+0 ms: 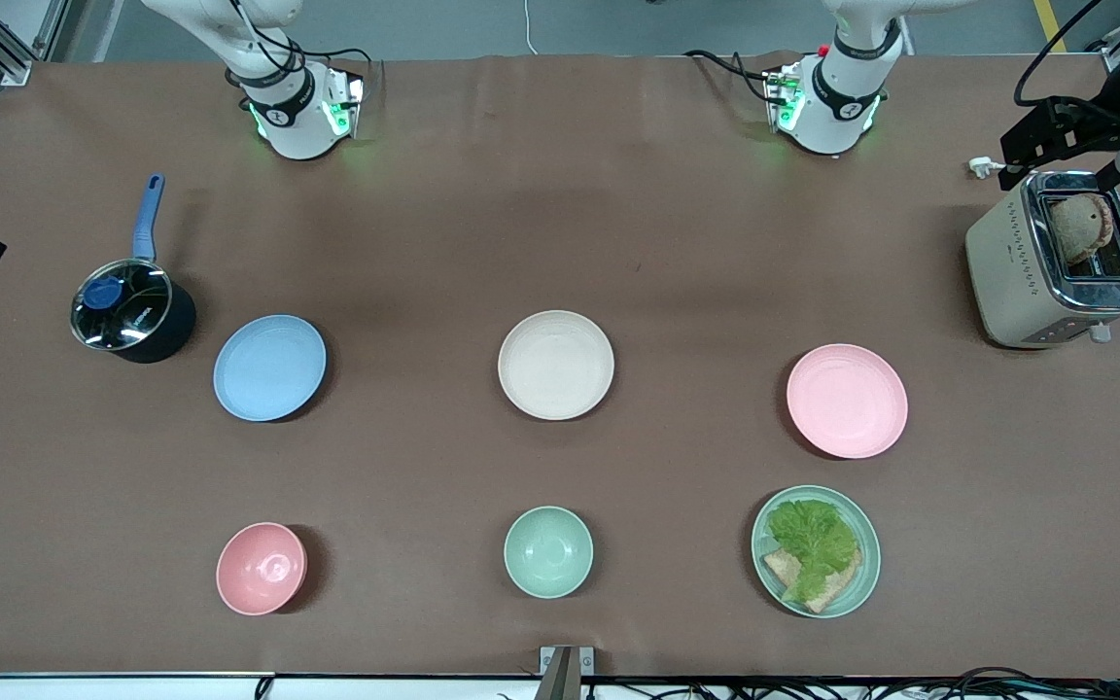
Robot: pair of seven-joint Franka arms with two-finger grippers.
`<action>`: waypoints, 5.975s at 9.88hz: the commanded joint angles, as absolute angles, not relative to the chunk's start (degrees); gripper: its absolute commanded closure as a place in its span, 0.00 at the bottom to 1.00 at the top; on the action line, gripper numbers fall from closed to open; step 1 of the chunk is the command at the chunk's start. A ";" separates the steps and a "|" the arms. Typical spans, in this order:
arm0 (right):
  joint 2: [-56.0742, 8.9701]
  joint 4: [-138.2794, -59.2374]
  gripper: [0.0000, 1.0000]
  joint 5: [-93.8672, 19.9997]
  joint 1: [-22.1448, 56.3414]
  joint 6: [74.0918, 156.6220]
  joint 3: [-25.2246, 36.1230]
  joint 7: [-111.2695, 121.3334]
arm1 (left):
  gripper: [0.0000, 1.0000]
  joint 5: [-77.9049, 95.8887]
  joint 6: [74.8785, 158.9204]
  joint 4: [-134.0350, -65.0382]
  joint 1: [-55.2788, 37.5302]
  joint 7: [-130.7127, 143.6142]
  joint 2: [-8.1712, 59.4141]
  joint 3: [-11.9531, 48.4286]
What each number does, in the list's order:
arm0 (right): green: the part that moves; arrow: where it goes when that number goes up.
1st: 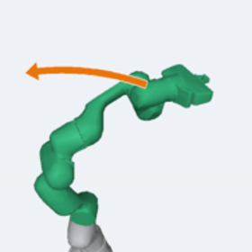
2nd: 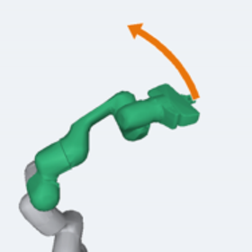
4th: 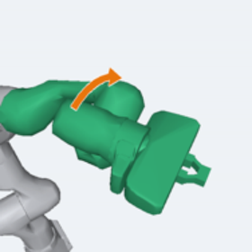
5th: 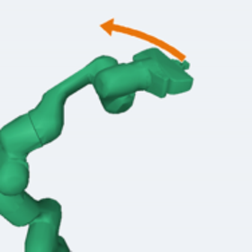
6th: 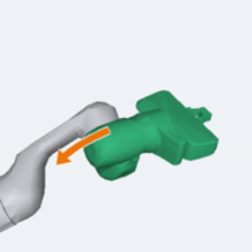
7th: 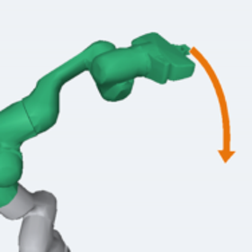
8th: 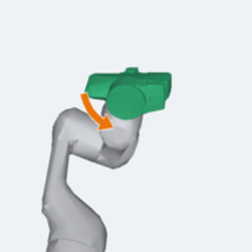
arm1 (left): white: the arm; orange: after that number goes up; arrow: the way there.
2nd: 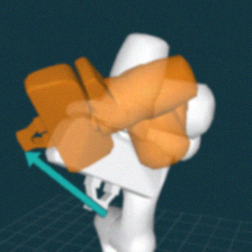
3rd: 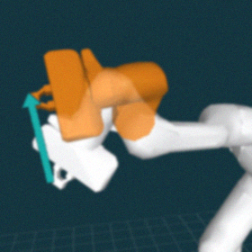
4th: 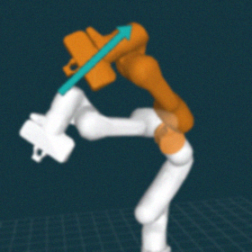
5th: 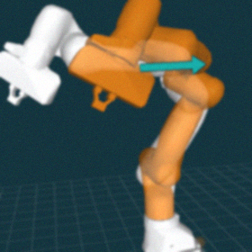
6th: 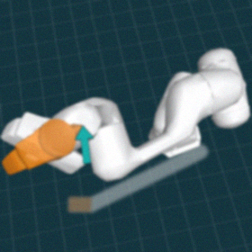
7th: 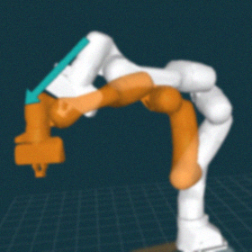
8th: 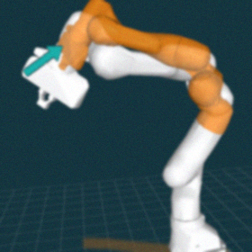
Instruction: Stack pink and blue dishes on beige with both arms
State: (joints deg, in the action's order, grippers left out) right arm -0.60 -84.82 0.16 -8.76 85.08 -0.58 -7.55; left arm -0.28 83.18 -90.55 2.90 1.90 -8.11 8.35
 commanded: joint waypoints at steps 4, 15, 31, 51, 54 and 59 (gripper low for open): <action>2.37 -87.10 0.00 -1.06 -4.22 84.99 4.22 -2.73 | 0.00 -0.44 82.62 -88.16 4.30 0.62 -1.69 7.38; -1.75 -99.44 0.00 -1.41 -4.57 96.36 3.96 7.00 | 0.07 7.73 132.25 -113.02 14.24 -26.17 22.56 8.17; -27.77 -120.50 0.74 -37.27 -7.56 134.03 6.59 55.55 | 1.00 8.71 124.98 -107.24 5.06 17.50 24.86 31.91; -22.32 -105.71 0.98 -26.72 -1.33 129.05 -25.37 -17.81 | 0.00 -11.87 106.92 -88.09 5.50 37.84 20.42 32.52; -26.26 -112.57 0.98 -26.72 3.24 147.78 -29.96 -22.23 | 0.00 -11.34 97.57 -84.46 13.50 25.20 11.72 33.83; -29.44 -117.85 0.97 -26.72 5.71 157.67 -31.46 -22.06 | 0.00 -1.25 85.10 -86.91 -2.50 2.13 -0.86 5.79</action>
